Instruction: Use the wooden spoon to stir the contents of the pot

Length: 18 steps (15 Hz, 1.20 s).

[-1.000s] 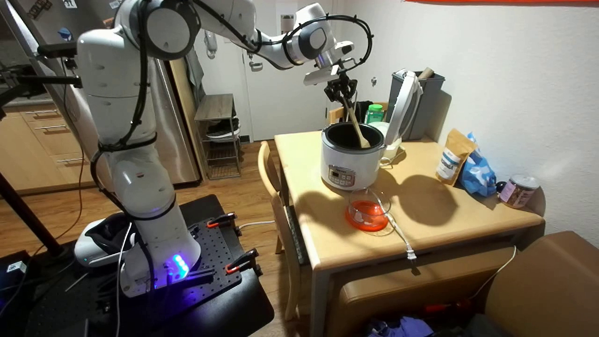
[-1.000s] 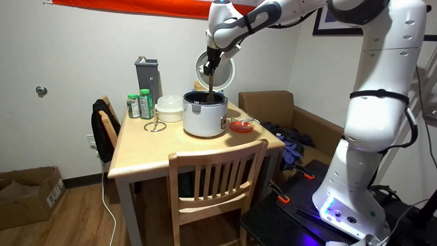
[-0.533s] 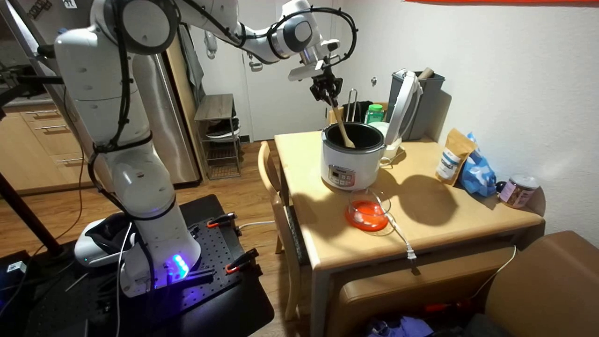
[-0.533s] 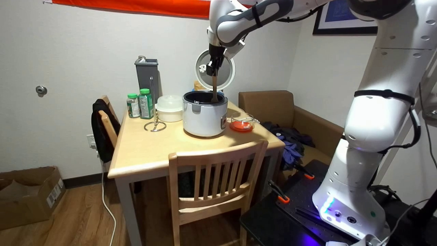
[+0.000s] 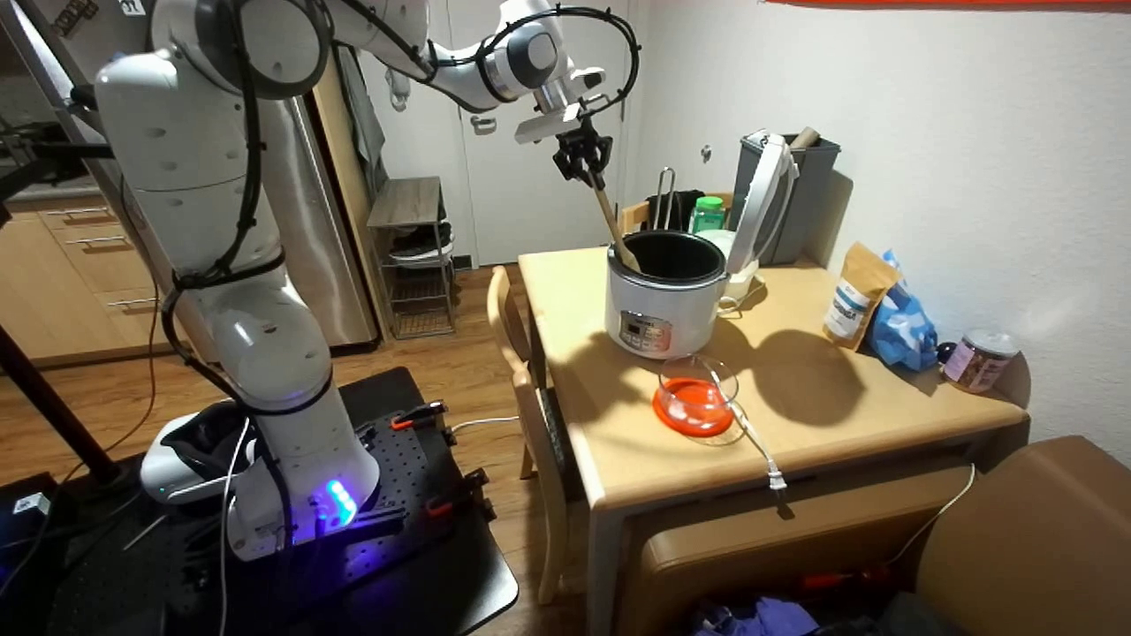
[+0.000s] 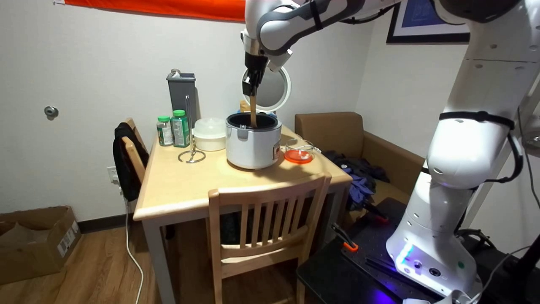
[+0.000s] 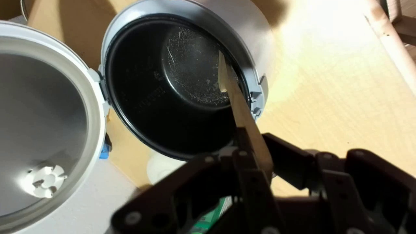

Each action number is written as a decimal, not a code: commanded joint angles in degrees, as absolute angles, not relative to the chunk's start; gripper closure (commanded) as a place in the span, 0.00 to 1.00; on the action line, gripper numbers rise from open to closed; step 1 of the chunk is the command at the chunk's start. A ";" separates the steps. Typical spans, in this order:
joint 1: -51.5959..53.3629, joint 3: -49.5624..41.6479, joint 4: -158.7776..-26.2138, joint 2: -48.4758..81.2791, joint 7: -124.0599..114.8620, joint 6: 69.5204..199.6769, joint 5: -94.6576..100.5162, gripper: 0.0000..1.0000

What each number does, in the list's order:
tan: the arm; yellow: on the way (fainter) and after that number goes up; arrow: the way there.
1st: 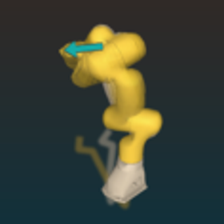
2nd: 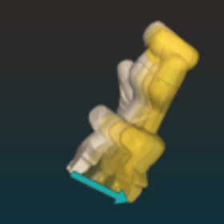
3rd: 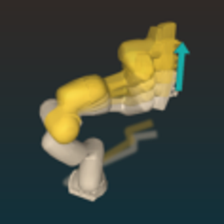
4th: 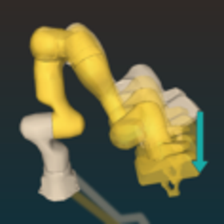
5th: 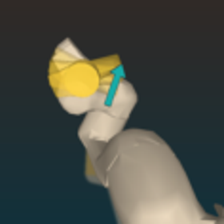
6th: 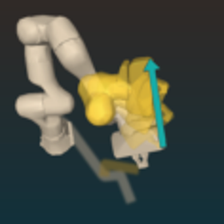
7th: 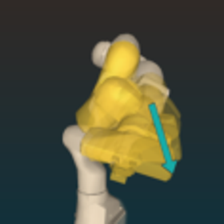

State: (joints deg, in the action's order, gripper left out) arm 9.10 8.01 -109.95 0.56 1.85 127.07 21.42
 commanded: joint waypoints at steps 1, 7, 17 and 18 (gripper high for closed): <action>9.23 8.47 -106.64 2.50 1.74 126.95 22.64 0.96; 9.39 7.95 -99.60 8.80 2.82 129.39 22.51 0.96; 9.10 3.79 -88.64 18.16 2.32 129.13 24.75 0.96; 8.90 3.14 -88.20 18.53 2.25 129.11 24.60 0.96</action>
State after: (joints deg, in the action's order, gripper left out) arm 9.20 4.48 -91.33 16.62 2.08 129.18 23.72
